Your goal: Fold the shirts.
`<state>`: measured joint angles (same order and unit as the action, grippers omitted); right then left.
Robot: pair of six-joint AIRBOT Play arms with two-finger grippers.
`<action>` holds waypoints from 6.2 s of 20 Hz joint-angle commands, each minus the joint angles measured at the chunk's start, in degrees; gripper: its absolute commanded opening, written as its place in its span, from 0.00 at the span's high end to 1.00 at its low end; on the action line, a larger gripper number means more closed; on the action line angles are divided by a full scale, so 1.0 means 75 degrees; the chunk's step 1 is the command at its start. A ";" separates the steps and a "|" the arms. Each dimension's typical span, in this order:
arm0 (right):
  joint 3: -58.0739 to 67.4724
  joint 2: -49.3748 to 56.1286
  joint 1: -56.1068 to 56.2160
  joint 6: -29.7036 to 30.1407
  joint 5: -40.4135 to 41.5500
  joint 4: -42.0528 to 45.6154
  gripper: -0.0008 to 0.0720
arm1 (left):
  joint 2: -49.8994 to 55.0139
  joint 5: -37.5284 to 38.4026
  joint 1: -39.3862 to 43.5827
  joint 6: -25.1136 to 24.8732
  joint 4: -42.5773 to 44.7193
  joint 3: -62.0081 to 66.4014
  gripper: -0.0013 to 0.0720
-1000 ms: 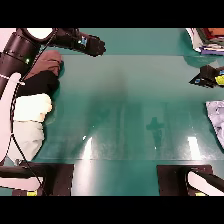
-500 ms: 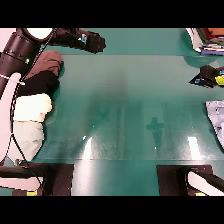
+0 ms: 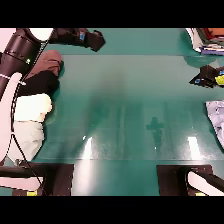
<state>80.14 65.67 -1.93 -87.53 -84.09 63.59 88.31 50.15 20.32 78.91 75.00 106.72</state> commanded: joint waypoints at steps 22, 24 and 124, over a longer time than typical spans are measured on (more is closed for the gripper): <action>-0.0003 -0.0006 0.0012 -0.0003 0.0420 0.0000 0.96 | 0.3255 -0.0286 -0.3826 0.0280 0.2550 0.0070 0.29; -0.0003 -0.0006 0.0015 -0.0006 0.0420 -0.0006 0.96 | 0.3343 -0.0361 -0.3826 0.0274 0.2550 0.0073 0.29; 0.0615 0.0099 0.0277 0.0796 0.3008 -0.1058 0.97 | -0.3346 0.1370 -0.2952 -0.1040 -0.1023 -0.1649 0.95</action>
<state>74.56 72.25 4.71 -81.43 -61.34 54.43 67.72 60.66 -0.19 73.06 65.80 87.29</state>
